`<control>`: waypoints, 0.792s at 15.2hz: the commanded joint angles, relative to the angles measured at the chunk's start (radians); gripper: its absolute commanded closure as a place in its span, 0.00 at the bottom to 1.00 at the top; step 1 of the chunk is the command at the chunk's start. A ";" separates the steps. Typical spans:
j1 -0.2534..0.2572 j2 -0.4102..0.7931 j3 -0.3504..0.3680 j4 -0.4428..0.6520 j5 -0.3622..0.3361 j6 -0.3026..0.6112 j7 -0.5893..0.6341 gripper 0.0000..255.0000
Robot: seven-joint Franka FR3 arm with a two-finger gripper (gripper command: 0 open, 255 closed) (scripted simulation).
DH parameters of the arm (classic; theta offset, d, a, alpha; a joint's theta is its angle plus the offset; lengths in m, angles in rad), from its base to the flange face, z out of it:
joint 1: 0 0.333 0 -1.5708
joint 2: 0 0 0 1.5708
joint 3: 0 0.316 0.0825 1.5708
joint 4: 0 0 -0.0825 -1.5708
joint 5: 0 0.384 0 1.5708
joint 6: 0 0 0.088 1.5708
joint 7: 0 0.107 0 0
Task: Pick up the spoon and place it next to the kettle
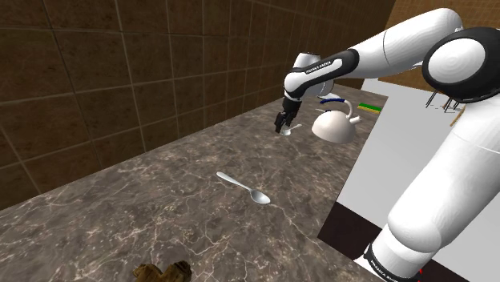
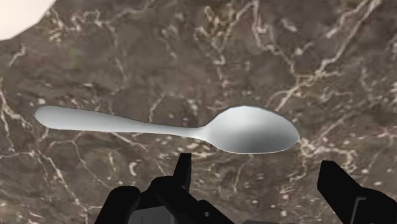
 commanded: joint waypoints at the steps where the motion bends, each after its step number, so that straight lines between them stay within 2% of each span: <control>1: 0.000 -0.019 0.000 0.011 -0.003 -0.031 0.002 0.00; 4: -0.001 -0.068 -0.001 0.051 -0.009 -0.118 0.006 0.00; 12: -0.001 -0.068 -0.001 0.051 -0.009 -0.118 0.006 0.00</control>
